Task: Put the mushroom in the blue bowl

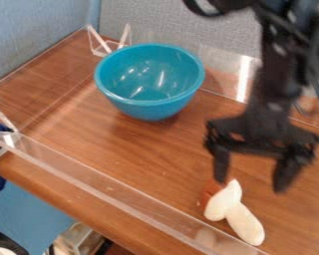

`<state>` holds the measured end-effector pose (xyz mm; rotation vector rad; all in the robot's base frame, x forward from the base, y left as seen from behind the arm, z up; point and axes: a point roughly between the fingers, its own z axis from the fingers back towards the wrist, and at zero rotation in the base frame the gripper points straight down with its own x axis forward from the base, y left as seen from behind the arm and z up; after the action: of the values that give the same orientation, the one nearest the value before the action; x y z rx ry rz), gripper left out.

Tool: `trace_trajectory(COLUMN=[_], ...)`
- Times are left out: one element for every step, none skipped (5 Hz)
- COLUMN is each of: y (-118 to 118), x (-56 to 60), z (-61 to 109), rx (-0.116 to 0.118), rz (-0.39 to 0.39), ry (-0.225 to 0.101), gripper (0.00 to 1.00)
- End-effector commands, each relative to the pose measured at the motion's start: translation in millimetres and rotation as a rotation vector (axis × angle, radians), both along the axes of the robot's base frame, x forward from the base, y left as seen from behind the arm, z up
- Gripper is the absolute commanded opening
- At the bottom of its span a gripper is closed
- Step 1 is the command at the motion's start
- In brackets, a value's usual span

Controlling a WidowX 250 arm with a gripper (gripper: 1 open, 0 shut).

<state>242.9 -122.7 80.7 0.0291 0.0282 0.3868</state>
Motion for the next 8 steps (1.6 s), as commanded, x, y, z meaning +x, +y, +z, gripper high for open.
trace_trajectory(y=[-14.9,-18.5,-17.5,-14.9,-12.4,-10.7,-9.3,-7.8], x=[-6.0,-11.5,-14.2,-15.3,-15.5,-20.0,-24.2,-28.1], z=[-6.7,-24.1,-38.8,-49.3,-53.6,-53.9,-51.8,-49.4], rx=[0.004,0.018,0.029,0.04,0.041,0.047,0.055,0.065], rz=[0.054,0.099,0.168,0.243,0.268,0.285,0.301,0.32], ry=[-0.026,-0.026,-0.028,-0.039,-0.041,-0.043,-0.044,-0.046], gripper=[1.0,1.0,1.0,1.0,0.0,0.0,1.0,1.0])
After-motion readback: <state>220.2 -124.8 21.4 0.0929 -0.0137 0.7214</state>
